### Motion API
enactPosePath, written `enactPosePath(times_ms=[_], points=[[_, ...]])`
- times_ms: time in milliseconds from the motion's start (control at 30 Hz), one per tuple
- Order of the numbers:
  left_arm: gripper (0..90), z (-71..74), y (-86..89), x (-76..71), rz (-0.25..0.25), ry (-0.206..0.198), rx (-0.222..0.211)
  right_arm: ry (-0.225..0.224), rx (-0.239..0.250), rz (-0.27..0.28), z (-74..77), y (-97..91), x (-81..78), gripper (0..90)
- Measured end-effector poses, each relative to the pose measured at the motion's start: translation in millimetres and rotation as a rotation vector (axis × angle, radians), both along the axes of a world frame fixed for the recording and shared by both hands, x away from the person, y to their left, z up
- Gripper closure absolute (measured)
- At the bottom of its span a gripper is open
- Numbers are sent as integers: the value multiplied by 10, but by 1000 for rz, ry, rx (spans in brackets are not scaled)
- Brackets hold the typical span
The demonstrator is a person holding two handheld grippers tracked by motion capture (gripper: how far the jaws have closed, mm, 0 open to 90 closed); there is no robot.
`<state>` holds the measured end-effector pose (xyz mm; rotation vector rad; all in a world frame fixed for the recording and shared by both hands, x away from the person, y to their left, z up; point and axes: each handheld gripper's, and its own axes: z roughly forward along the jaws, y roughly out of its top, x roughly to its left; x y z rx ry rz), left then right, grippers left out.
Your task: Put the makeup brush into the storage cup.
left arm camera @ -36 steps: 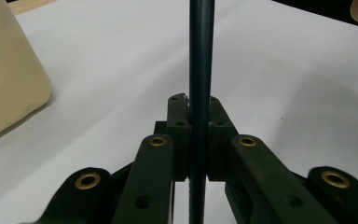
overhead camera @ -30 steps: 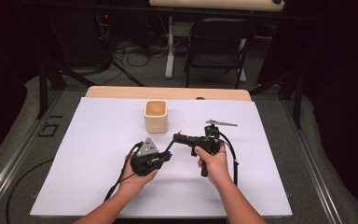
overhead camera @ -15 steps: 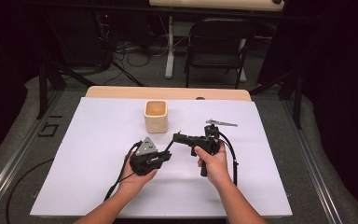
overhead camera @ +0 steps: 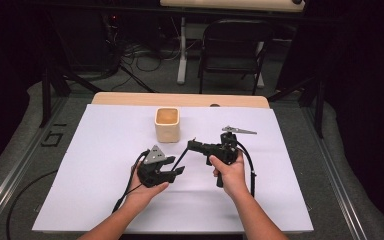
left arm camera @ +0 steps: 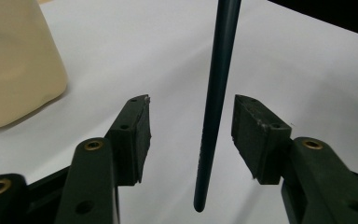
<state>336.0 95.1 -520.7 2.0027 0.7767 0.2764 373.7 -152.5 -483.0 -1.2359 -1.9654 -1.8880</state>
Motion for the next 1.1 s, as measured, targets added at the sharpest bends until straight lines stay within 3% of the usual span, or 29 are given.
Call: enactPosePath(times_ms=[433, 567, 767, 1000, 1100], points=[[381, 35, 50, -8, 26, -9, 17, -51, -47, -30, 72, -23, -15, 841], [379, 47, 69, -13, 35, -14, 41, -67, -73, -39, 83, -34, -21, 841], [379, 61, 90, -29, 49, -17, 58, -94, -135, -55, 100, -37, -24, 841], [374, 74, 114, -43, 57, -25, 87, -156, -230, -77, 210, 3, -47, 840], [373, 77, 127, -51, 61, -25, 90, -171, -248, -86, 229, 9, -45, 841]])
